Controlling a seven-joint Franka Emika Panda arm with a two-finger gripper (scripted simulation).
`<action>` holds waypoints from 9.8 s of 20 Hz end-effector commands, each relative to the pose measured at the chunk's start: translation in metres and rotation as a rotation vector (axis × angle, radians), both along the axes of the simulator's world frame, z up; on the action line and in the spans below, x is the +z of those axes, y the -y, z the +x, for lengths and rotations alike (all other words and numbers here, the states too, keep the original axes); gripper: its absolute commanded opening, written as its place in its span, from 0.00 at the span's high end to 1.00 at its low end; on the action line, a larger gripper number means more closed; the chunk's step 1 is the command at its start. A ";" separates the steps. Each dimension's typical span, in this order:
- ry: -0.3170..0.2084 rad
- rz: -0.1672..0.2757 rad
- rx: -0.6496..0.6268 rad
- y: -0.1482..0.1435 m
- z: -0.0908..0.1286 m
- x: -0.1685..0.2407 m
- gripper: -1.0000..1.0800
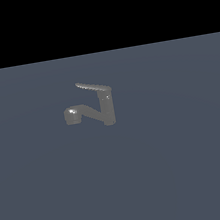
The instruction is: Turn on the faucet by rotating a designated handle.
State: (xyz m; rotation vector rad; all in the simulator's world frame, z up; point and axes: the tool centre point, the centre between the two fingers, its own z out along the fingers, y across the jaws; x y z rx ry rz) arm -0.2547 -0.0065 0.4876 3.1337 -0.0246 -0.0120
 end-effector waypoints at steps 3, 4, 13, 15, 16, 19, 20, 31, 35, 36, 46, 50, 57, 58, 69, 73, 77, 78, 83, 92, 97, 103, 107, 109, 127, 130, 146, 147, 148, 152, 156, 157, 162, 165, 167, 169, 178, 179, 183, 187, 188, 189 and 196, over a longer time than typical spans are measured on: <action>-0.003 -0.001 0.002 0.000 0.000 -0.001 1.00; -0.007 -0.002 0.004 -0.001 0.001 -0.001 1.00; -0.040 -0.020 0.031 -0.004 0.001 -0.008 1.00; -0.039 -0.017 0.027 -0.004 0.002 -0.008 1.00; -0.039 -0.014 0.023 -0.004 0.003 -0.008 1.00; -0.041 -0.004 0.006 -0.005 0.008 -0.008 1.00; -0.042 0.001 -0.002 -0.006 0.011 -0.009 1.00; -0.066 0.088 -0.179 -0.015 0.061 -0.018 1.00; -0.086 0.126 -0.286 -0.020 0.090 -0.027 1.00; -0.091 0.134 -0.314 -0.021 0.097 -0.030 1.00; -0.149 0.185 -0.608 -0.033 0.170 -0.066 1.00; -0.169 0.189 -0.730 -0.037 0.197 -0.084 1.00; -0.194 0.176 -0.947 -0.044 0.243 -0.121 1.00; -0.196 0.173 -0.978 -0.045 0.250 -0.127 1.00; -0.184 0.112 -1.312 -0.056 0.313 -0.195 1.00; -0.161 0.085 -1.427 -0.060 0.333 -0.220 1.00; -0.129 0.058 -1.538 -0.065 0.352 -0.246 1.00; -0.119 0.051 -1.565 -0.067 0.356 -0.252 1.00; -0.069 0.024 -1.679 -0.073 0.375 -0.280 1.00; -0.002 0.002 -1.793 -0.082 0.394 -0.309 1.00; 0.012 -0.001 -1.813 -0.084 0.397 -0.315 1.00; 0.012 -0.002 -1.812 -0.085 0.394 -0.315 1.00; 0.012 -0.002 -1.812 -0.090 0.386 -0.315 1.00; 0.012 -0.002 -1.812 -0.092 0.381 -0.315 1.00; 0.012 -0.002 -1.813 -0.111 0.338 -0.315 1.00; 0.012 -0.002 -1.813 -0.115 0.330 -0.315 1.00; 0.015 -0.002 -1.817 -0.101 0.299 -0.315 1.00; 0.015 -0.002 -1.817 -0.100 0.296 -0.315 1.00; 0.015 -0.002 -1.817 -0.100 0.294 -0.315 1.00; 0.014 -0.002 -1.816 -0.097 0.284 -0.315 1.00; 0.014 -0.002 -1.815 -0.094 0.273 -0.315 1.00; 0.014 -0.002 -1.815 -0.094 0.271 -0.315 1.00; 0.013 -0.002 -1.814 -0.090 0.258 -0.315 1.00; 0.014 0.004 -1.807 -0.095 0.259 -0.313 1.00; 0.014 0.004 -1.808 -0.086 0.255 -0.313 1.00; 0.013 0.003 -1.808 -0.078 0.251 -0.314 1.00; 0.013 0.000 -1.811 -0.038 0.231 -0.314 1.00; 0.012 0.000 -1.812 -0.033 0.229 -0.315 1.00; 0.012 -0.001 -1.813 -0.019 0.222 -0.315 1.00; 0.010 0.006 -1.784 -0.029 0.230 -0.313 1.00; 0.010 0.006 -1.786 -0.024 0.231 -0.314 1.00; 0.010 0.006 -1.787 -0.019 0.232 -0.314 1.00; 0.011 0.003 -1.798 0.012 0.240 -0.314 1.00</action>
